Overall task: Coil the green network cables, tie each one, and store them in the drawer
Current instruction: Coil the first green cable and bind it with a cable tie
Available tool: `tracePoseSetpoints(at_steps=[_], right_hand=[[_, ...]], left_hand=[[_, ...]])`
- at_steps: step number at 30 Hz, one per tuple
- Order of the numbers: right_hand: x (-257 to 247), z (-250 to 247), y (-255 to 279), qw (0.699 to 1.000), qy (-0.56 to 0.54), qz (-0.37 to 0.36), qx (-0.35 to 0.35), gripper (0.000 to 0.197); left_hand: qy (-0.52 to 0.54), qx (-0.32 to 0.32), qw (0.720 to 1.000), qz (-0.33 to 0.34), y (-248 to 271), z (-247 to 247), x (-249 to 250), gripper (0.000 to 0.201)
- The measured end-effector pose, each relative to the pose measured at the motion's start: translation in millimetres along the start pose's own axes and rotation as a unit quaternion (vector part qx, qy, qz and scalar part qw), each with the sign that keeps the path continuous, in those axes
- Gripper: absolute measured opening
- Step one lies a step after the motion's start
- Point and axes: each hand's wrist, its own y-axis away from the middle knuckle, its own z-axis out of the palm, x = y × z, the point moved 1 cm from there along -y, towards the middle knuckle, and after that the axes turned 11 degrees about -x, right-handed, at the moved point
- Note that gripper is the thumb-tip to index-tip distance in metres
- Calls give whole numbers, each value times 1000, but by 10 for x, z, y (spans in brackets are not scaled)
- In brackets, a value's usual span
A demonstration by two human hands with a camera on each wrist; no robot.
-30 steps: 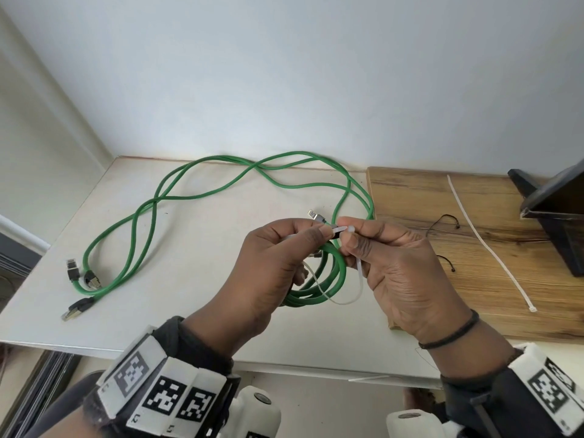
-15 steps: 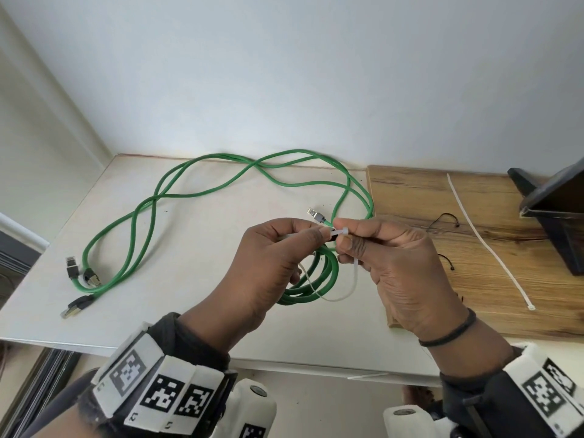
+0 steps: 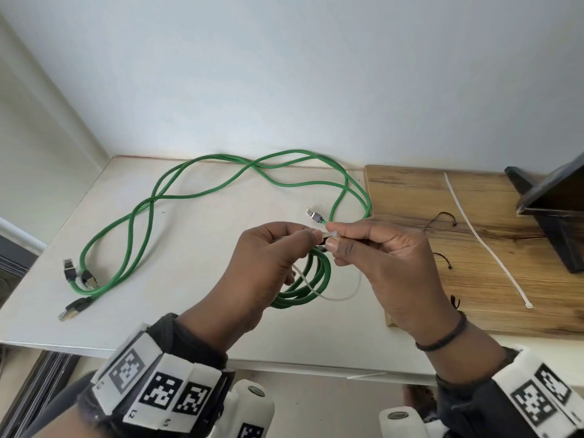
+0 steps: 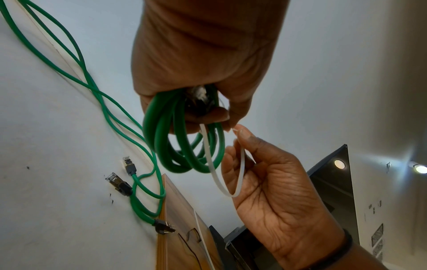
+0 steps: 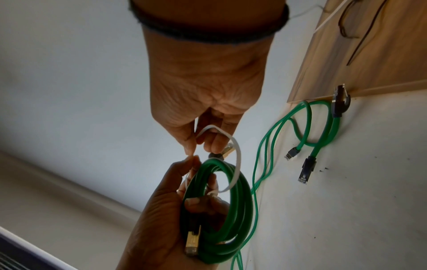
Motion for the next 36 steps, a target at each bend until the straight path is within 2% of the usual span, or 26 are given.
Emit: tracePoseSetpoints(at_steps=[11,13,18,22,25,29,32,36], right_hand=[[6,-27,-30,993,-89,52,-62,20],[-1,-37,-43,991,-107,60,-58,19],[0,-65,-52,997,40,56,-46,24],[-46,-44,-36,994,42,82,-61,18],[-48,-61,-49,994,10,101,-43,14],[-58,-60,-44,994,5,105,-13,9],[-47,-71,-48,992,-6,124,0,6],[-20,-62,-45,990,-17,142,-1,4]], left_hand=[[3,-67,998,-17,-27,-58,-15,10],[7,-79,997,-14,-25,-74,-20,15],[9,-56,998,-5,-37,-51,-46,10],[8,-33,999,15,-59,-34,-65,11],[3,-21,1000,23,-69,-36,-90,10],[-63,-22,995,80,-50,-9,-112,7],[-113,-33,985,124,-50,-8,-138,13],[-185,-6,970,158,-57,-24,-176,12]])
